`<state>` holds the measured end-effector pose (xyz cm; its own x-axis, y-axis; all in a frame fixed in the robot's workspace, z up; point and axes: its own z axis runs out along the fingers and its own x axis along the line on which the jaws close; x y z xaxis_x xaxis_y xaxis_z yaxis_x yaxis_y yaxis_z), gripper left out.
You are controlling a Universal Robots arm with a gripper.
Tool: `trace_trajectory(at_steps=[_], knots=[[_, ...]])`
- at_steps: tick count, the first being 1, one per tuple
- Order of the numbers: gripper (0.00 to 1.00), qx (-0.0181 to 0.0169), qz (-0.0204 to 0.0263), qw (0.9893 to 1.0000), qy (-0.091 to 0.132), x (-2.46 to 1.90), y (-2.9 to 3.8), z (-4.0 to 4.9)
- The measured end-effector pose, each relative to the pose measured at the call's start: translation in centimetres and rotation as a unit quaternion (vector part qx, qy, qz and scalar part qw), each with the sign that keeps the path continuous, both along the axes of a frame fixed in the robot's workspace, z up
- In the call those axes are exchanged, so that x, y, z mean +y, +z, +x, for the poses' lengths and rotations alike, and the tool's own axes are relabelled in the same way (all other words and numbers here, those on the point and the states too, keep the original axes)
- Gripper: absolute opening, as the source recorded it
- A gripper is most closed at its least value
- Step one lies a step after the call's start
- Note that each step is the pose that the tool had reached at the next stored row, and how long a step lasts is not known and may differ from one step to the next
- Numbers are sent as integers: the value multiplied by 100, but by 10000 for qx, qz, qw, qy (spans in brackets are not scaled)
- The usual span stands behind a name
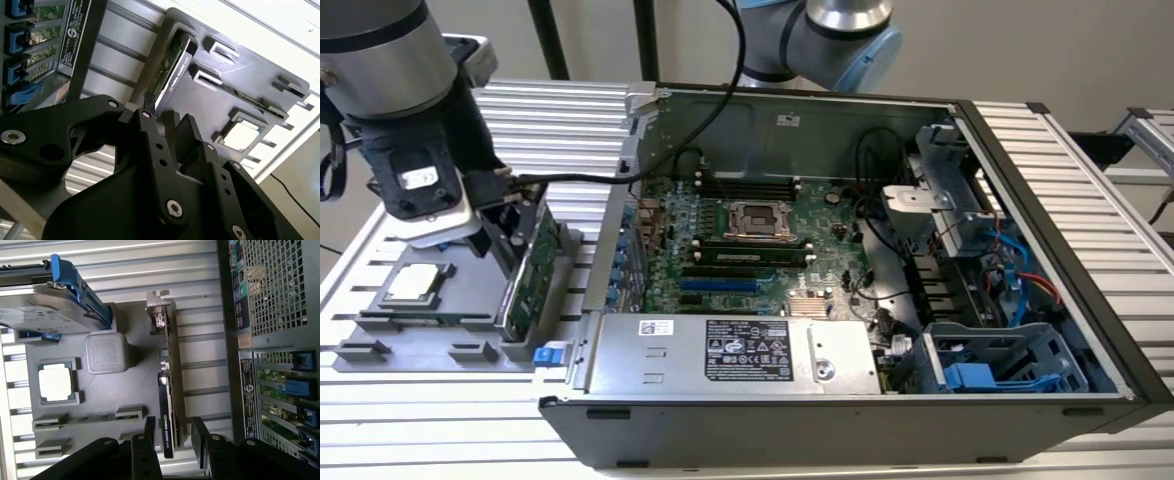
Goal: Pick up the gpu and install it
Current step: 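Pick up the gpu and move the gpu toward the slot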
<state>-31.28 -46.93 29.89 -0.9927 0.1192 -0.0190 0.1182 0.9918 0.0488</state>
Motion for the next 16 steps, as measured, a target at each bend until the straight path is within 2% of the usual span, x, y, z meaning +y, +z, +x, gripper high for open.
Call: trace_trajectory(at_steps=[16], knots=[[100, 0, 0, 10000, 0, 0, -60, 0]])
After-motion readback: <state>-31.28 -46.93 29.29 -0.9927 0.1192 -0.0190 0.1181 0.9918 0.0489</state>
